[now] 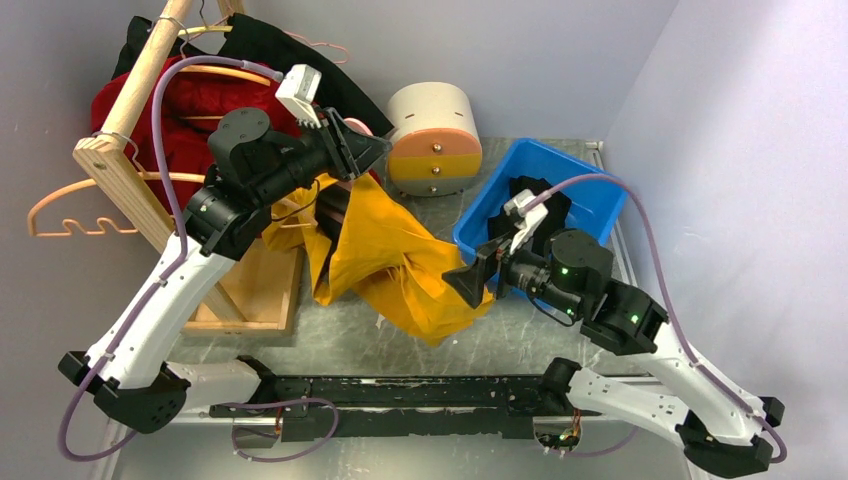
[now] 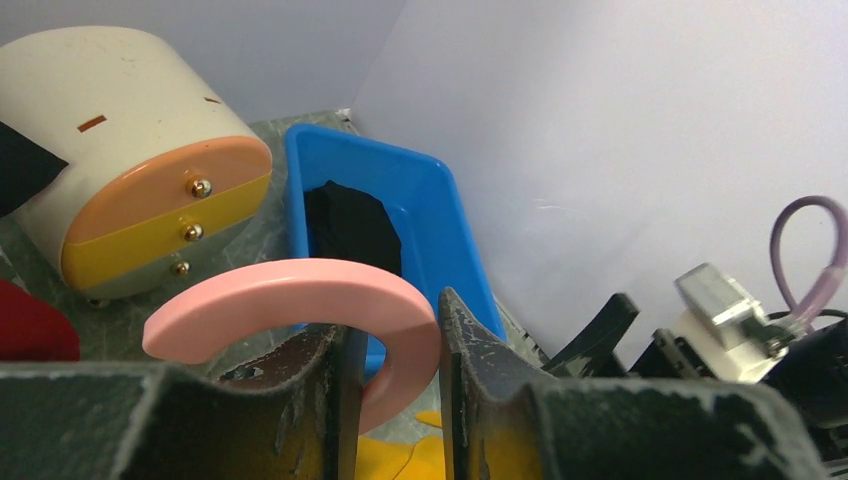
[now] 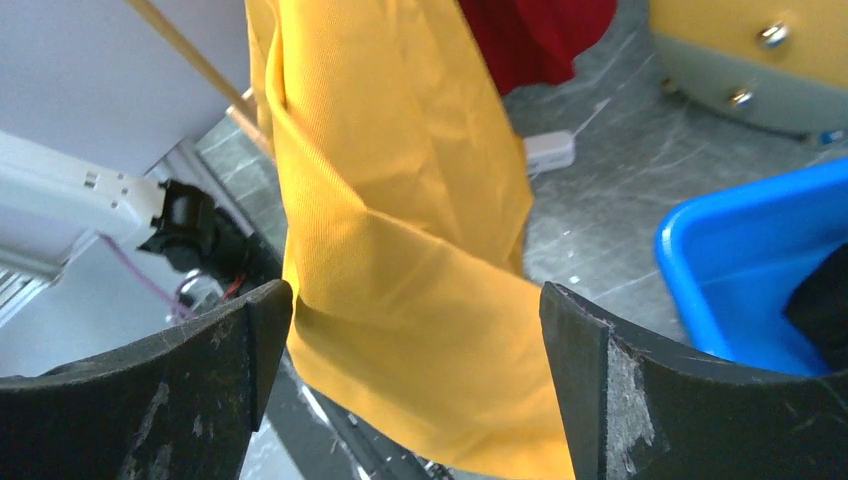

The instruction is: Remove the skirt from the hanger

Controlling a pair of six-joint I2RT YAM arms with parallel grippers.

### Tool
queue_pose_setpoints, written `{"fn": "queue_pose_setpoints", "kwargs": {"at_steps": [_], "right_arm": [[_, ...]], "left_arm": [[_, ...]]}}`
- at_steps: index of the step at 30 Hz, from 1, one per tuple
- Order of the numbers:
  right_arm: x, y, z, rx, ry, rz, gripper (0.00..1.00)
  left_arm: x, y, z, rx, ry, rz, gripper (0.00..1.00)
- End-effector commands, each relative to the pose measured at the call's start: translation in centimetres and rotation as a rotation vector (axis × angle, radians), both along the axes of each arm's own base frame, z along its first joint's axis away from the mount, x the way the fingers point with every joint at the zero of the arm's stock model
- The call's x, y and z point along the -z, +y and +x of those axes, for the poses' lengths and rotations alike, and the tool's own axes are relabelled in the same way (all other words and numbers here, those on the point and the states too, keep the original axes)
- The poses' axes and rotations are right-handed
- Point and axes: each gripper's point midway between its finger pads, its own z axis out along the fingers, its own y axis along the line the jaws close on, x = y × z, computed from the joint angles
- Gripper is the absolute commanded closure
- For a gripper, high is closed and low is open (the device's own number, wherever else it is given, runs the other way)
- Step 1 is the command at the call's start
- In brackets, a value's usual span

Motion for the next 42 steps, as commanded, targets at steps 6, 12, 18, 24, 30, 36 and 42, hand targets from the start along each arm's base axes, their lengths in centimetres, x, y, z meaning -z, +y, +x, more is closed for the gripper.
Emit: {"fn": "queue_pose_setpoints", "kwargs": {"at_steps": [6,12,18,24,30,36,42], "right_arm": [[3.9,3.1,-2.4,-0.161,0.185,0.009,0.19],[6.5,2.7,-2.6,-0.137,0.246,-0.033,0.35],[6.4,1.9,-2.1,-0.089,0.241,-0.049,0.63],[4.8,0.1,-1.2,-0.002,0.185,-0.069,0.89],[1.2,-1.9,0.1,0.114,0.084,0.014,0.99],[-4.7,-5.3,1.7,0.269,-0.101,0.126,1.00],[-6.4,-9.2,2.9,0.460,-0.156,0.138,1.00]], "left_arm": [[-4.3,2.0,0.1,-0.100,-0.135,-0.072,0.93],[-4.4,3.3,0.4,-0.170,-0.151,-0.090,0.93],[-5.1,4.4,0.4,-0.222,-0.178,-0.111,0.93],[-5.7,6.1,0.3,-0.292,-0.206,-0.141,0.93],[-6.4,7.6,-0.4,-0.343,-0.242,-0.172,0.93],[-6.7,8.5,-0.9,-0.365,-0.260,-0.189,0.93],[-7.0,9.1,-1.5,-0.376,-0.261,-0.200,0.93]]}}
